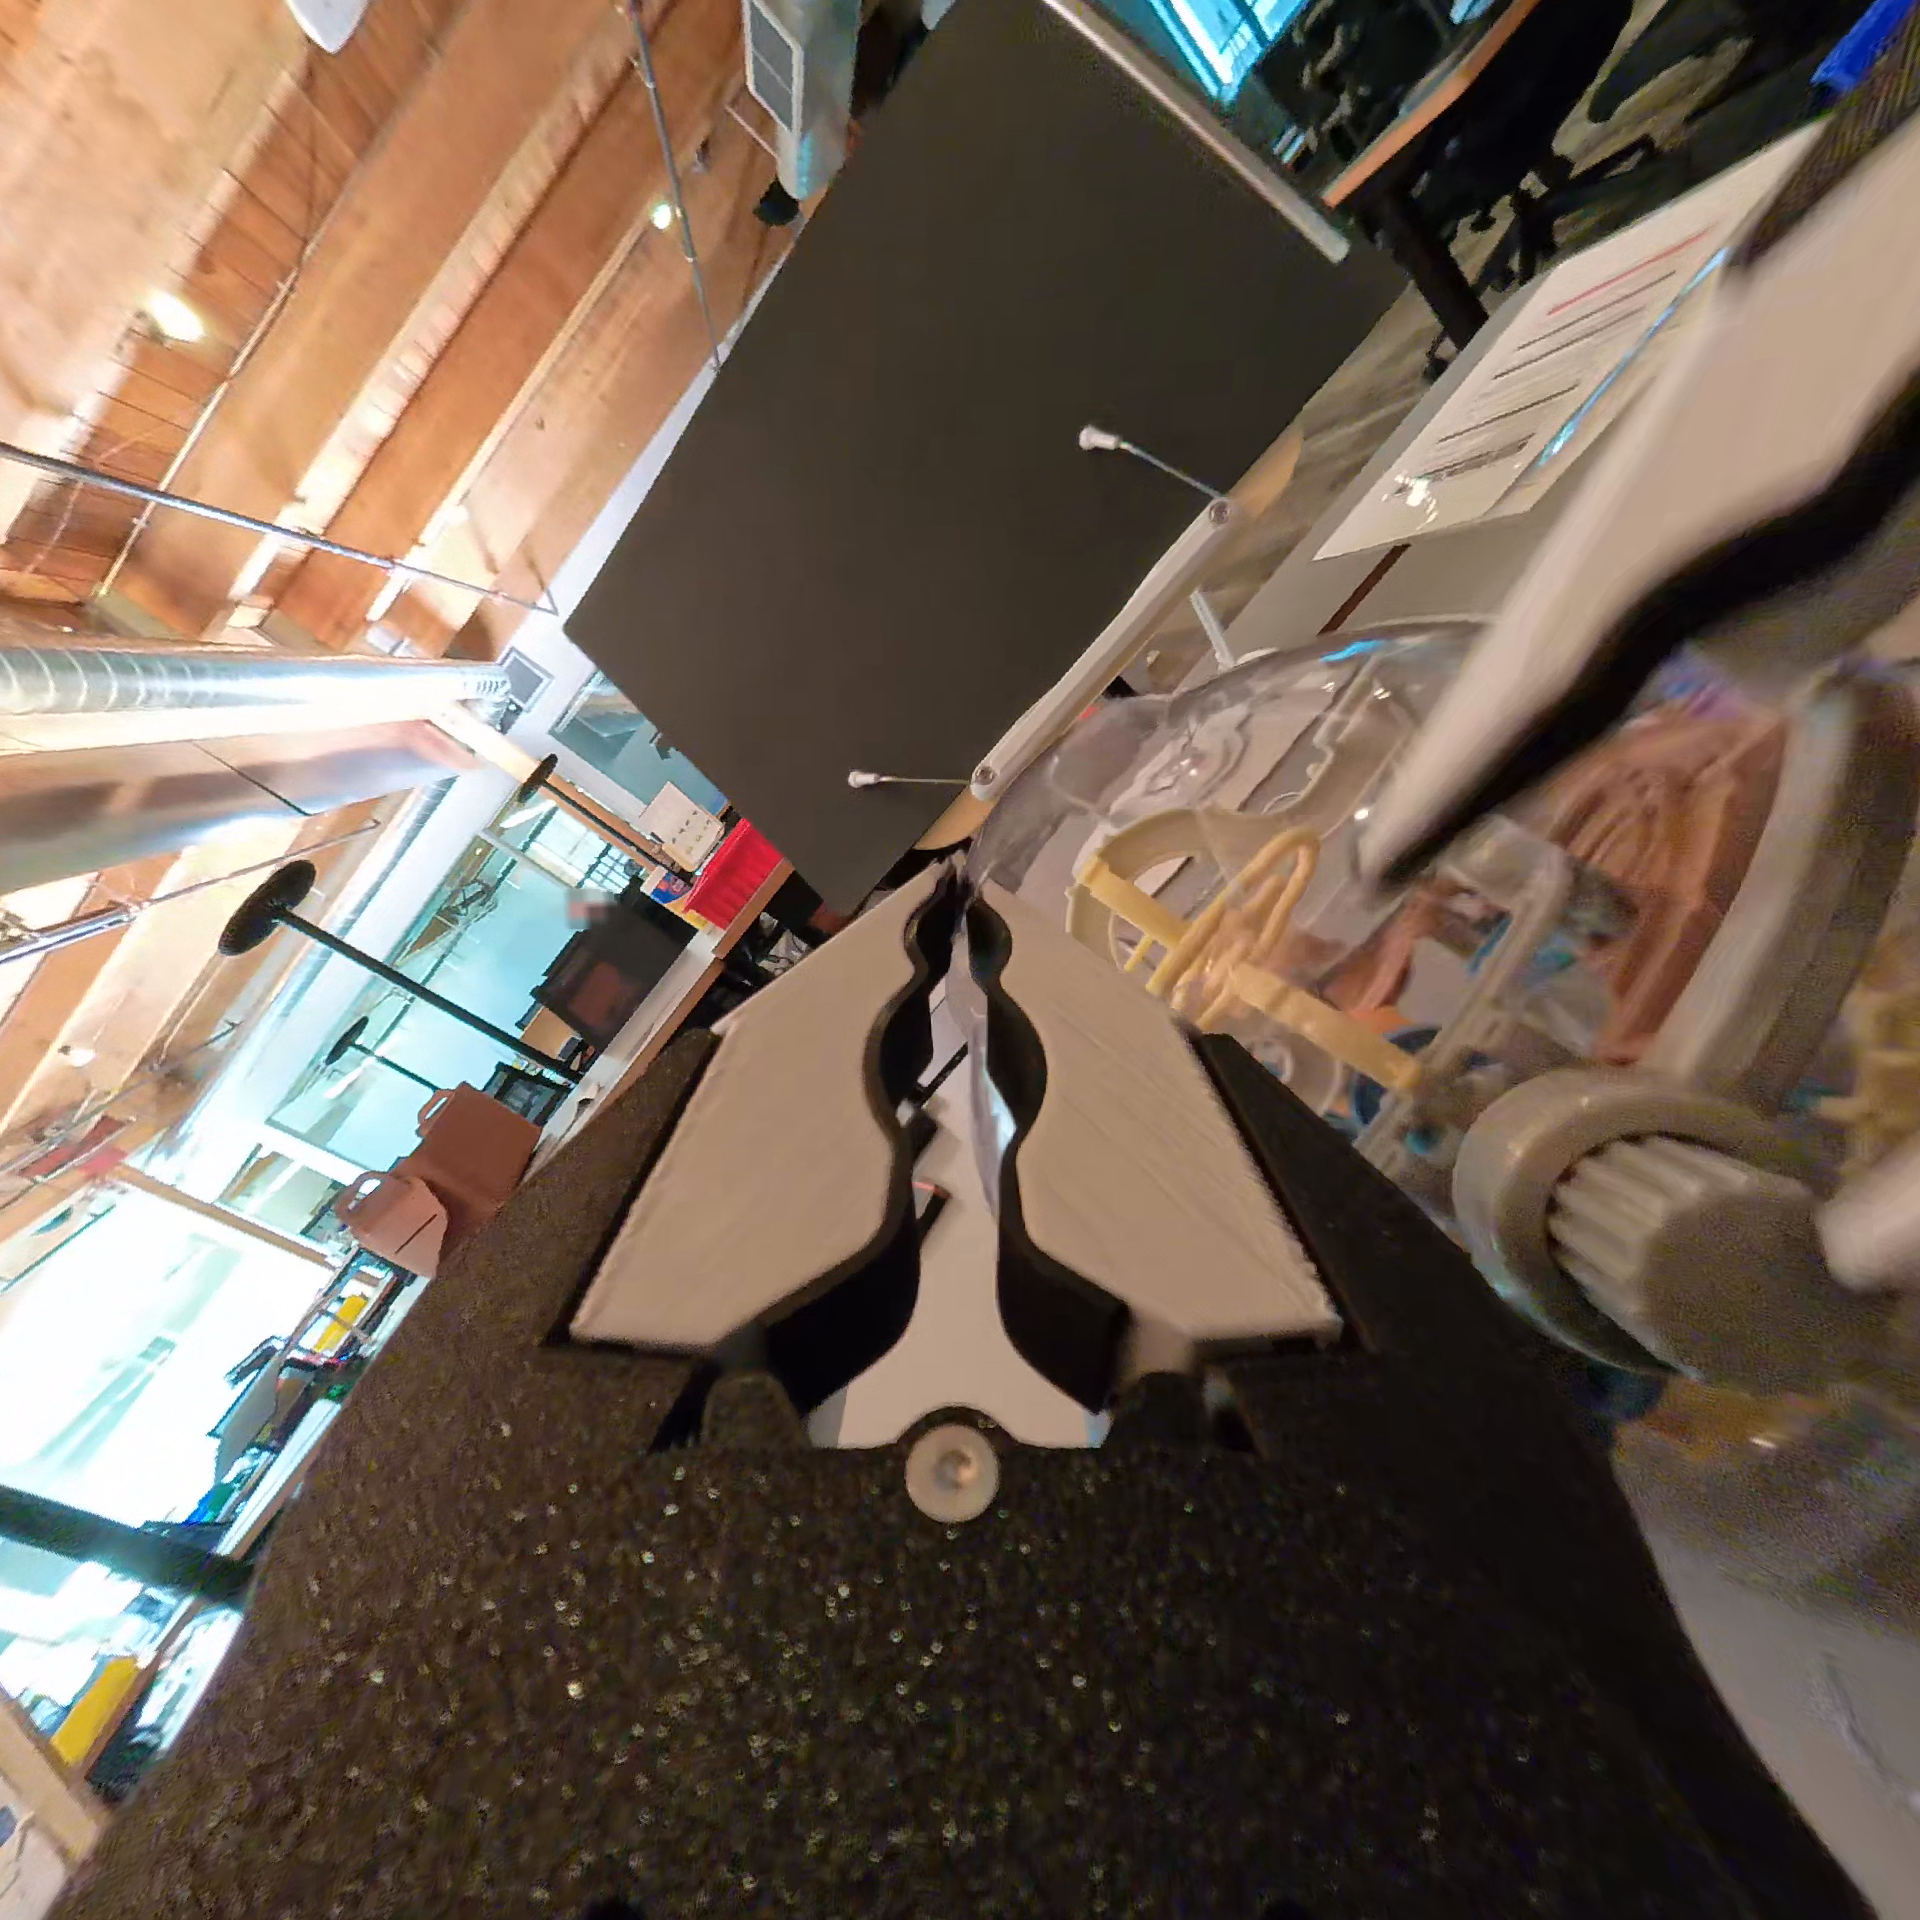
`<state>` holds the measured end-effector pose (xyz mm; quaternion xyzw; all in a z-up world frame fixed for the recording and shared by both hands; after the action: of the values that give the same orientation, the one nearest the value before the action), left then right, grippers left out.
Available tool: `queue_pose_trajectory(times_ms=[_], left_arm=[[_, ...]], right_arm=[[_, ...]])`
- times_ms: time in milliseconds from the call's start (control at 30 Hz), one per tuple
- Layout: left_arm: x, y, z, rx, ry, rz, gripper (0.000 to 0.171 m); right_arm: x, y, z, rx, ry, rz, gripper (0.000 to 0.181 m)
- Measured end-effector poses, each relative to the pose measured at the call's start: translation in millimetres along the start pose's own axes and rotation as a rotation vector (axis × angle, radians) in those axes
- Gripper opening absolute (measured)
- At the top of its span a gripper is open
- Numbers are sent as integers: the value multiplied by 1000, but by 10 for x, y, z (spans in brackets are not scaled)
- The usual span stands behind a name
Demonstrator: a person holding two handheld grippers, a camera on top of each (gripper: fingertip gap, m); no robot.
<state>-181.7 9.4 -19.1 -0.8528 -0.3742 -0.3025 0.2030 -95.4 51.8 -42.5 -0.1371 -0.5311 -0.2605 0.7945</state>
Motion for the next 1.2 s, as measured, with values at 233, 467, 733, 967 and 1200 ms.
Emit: queue_pose_trajectory(times_ms=[233,467,733,967,1200], left_arm=[[-192,32,-122,-43,118,-53,0],[-405,-26,-220,-21,133,-107,0],[-887,-113,-410,-28,295,-225,0],[-1012,-138,-442,-30,338,-248,0],[-1000,-139,-391,-15,268,-259,0]], right_arm=[[-26,615,668,-194,-526,645,10],[-201,670,738,-373,-390,521,10],[-417,625,687,-420,-542,515,9],[-497,514,667,-241,-771,526,9],[-568,345,567,-242,-690,378,11]])
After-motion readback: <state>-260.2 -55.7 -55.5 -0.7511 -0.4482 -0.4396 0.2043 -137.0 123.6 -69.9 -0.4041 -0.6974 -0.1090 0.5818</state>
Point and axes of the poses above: each gripper's, where its closed fingertips meet, y back along the fingers, x out of its top, z = x × y across the jaws, the point moved 4 cm from there along y, back along the fingers, and after that the axes turned 7 degrees about x, right-handed, at the moved point
